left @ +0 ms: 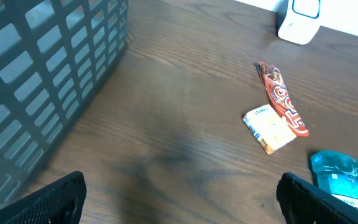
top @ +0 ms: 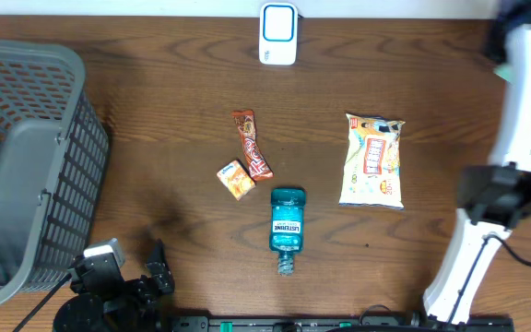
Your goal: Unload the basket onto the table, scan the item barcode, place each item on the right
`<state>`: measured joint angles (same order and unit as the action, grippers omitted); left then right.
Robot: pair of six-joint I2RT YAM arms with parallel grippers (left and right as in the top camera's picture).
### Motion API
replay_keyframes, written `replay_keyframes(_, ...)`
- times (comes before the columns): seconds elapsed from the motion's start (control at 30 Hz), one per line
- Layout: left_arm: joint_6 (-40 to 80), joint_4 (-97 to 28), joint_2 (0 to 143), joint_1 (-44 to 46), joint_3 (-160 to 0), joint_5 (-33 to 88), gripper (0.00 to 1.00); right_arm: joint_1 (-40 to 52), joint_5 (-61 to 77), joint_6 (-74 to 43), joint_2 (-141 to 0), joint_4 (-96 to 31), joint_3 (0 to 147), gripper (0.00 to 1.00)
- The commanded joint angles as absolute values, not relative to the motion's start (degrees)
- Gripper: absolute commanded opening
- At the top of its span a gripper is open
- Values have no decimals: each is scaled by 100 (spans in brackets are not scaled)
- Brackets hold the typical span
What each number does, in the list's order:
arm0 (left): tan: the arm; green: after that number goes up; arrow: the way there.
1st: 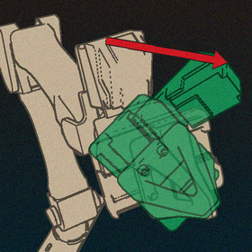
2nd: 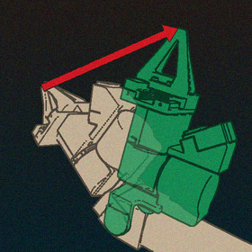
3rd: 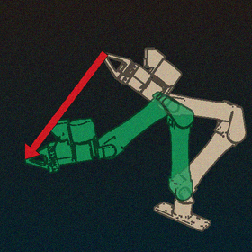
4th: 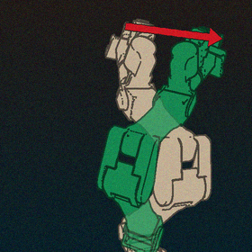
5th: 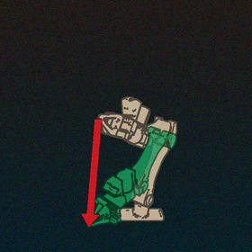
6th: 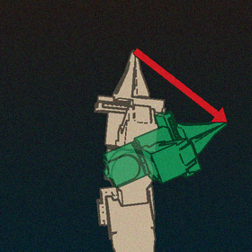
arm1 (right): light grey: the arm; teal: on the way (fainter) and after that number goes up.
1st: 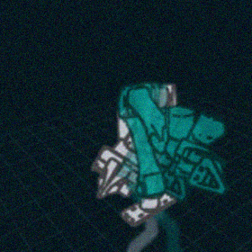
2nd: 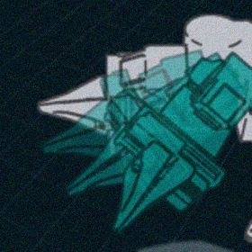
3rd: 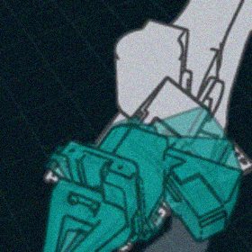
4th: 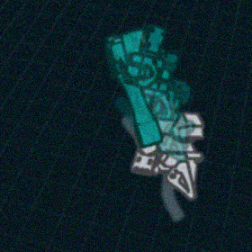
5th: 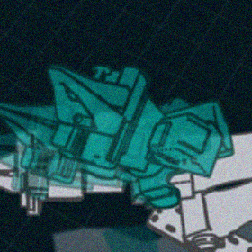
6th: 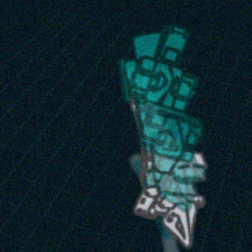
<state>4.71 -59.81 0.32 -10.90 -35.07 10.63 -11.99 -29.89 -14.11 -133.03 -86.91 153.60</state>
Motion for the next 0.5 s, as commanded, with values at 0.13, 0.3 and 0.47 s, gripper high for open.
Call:
replay_keyframes(0.13,506,-5977,23,-1118,-3494,1116,98,-2718,-2115,-1605,-13454,-7435,13419,1)
replay_keyframes(0.3,506,-5977,23,-1118,-3494,1116,98,-3557,-1284,-1317,-13454,-6720,12499,1)
replay_keyframes(0.47,506,-5977,23,-1118,-3494,1116,98,-3992,-1737,-1302,-13452,-6602,12326,12)
